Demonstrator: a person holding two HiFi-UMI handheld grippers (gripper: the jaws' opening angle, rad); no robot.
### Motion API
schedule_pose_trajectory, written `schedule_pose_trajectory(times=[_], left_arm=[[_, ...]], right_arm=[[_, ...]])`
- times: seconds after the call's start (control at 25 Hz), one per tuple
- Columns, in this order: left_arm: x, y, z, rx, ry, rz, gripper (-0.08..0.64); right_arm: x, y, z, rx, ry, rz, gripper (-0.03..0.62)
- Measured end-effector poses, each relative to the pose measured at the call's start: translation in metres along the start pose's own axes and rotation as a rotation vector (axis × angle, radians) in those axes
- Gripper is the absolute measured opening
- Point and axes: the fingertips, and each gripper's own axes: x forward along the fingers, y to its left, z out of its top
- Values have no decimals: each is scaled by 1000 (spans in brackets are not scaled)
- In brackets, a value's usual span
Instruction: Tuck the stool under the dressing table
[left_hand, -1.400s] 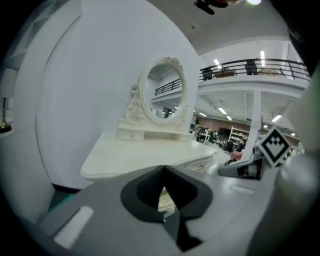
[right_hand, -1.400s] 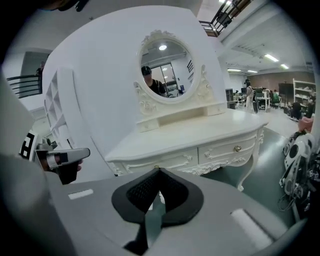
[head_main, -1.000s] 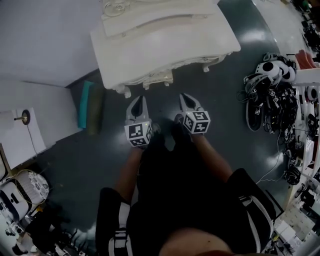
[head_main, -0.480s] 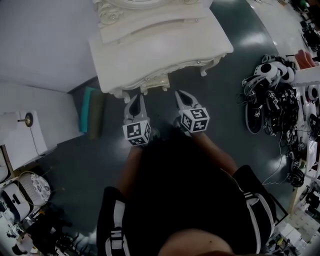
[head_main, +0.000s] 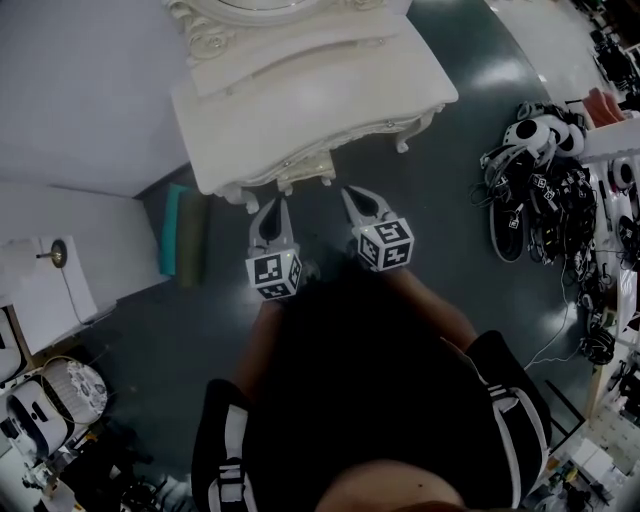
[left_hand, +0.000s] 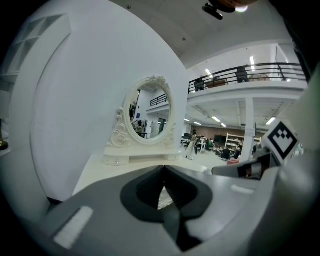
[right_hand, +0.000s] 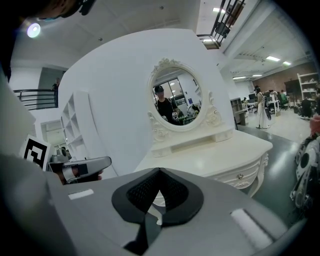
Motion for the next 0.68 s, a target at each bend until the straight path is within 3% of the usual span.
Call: schedule_pose_trajectory(times=[0.68], left_arm=[[-4, -15, -10, 15, 21, -42, 8]], right_arm=[[-8, 2, 5, -11, -18, 6, -3]])
